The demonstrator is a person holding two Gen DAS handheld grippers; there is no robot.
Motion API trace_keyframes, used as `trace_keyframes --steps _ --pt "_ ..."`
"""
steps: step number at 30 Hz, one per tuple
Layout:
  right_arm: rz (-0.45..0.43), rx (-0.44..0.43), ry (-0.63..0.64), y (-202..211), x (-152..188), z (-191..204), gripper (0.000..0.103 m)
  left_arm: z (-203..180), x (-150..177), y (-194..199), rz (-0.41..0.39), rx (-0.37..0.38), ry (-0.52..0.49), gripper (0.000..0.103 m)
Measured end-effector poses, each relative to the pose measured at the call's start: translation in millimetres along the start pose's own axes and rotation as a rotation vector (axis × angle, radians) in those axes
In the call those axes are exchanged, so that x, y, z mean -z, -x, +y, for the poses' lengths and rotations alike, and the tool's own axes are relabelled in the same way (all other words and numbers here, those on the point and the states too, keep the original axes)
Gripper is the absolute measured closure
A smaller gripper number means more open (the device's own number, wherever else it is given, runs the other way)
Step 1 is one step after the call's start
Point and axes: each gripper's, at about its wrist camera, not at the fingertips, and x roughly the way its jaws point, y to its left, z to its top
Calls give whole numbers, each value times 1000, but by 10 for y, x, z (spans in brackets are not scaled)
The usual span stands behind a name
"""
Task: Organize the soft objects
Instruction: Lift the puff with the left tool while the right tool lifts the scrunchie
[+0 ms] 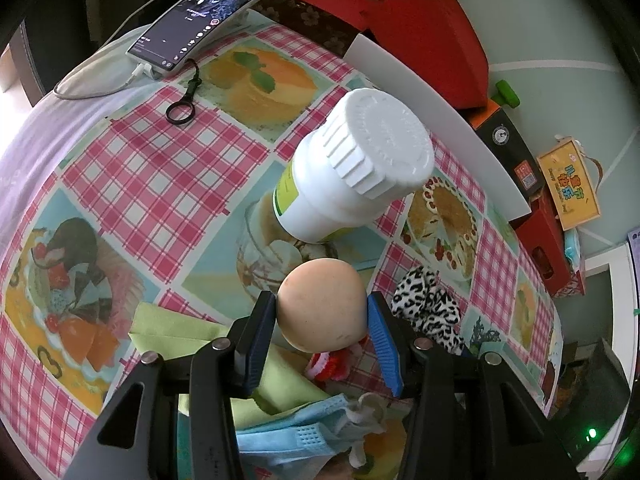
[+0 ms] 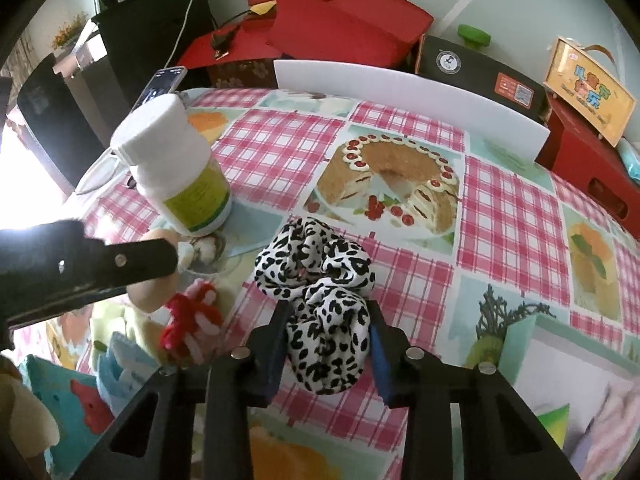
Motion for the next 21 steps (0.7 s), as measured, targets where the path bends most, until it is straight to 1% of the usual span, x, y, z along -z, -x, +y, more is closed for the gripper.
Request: trace_keyframes --steps 6,13,17,21 --pt "-47 -18 -24 251 77 -12 65 -51 -3 36 -11 7 -13 54" --pt "-102 -13 -37 589 144 -19 65 -196 16 158 -42 18 -57 55" --pt "-131 5 -62 779 206 -98 65 -315 57 231 -63 32 -91 55" --pt "-154 32 -107 953 305 -261 65 -438 110 318 -73 65 -129 55"
